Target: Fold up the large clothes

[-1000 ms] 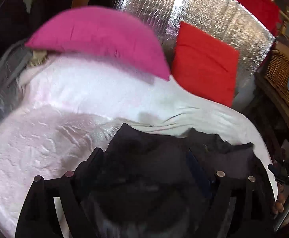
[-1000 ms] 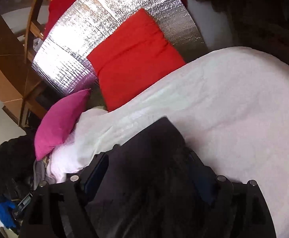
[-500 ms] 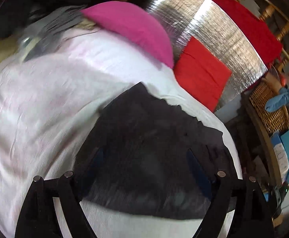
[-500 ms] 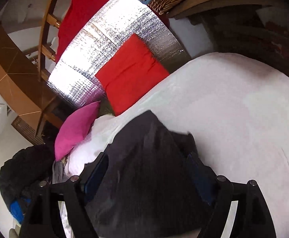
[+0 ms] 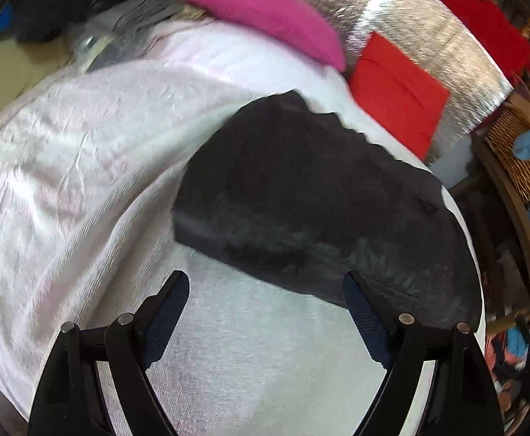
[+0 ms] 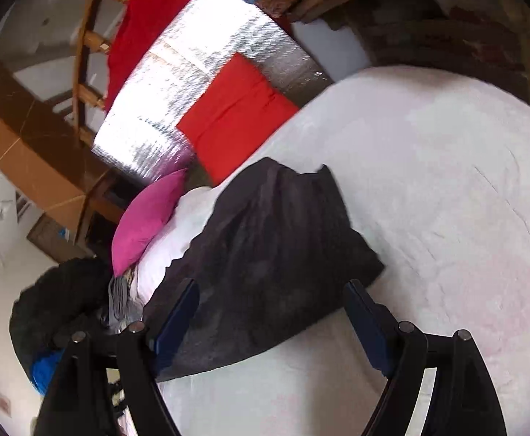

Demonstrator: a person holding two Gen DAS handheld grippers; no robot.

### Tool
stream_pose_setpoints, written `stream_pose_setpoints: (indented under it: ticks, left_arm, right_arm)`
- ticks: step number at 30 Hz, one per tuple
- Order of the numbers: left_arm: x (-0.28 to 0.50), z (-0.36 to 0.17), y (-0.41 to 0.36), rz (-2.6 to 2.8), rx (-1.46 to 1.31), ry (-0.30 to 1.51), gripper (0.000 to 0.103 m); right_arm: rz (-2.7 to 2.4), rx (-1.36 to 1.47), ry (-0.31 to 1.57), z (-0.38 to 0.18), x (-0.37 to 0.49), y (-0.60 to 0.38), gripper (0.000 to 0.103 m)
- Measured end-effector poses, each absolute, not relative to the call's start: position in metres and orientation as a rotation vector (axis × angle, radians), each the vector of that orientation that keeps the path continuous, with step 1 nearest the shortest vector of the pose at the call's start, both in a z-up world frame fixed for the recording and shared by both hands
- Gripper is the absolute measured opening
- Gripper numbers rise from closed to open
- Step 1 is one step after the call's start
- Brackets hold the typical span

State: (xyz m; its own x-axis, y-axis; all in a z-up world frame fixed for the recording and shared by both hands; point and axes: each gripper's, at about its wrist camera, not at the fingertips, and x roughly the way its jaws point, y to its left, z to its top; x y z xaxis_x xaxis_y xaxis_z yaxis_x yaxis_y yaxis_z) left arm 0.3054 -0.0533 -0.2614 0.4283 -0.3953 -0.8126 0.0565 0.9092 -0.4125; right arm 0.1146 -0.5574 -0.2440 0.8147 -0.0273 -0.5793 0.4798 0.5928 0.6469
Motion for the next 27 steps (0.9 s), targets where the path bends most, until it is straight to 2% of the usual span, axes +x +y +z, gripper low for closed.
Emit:
stream_pose_setpoints:
  ticks: [12, 27]
  left_arm:
    - [0.328, -0.309, -0.035, -0.322, -0.632, 1.250, 0.086]
    - [0.352, -0.319, -0.065, -0.299, -0.683, 1.225, 0.086]
  right_arm:
    - [-0.279, 1.174, 0.625, -0.298, 0.130, -0.566, 0.084]
    - [-0.343, 1.186, 0.617, -0.322, 0.162, -0.574, 0.085]
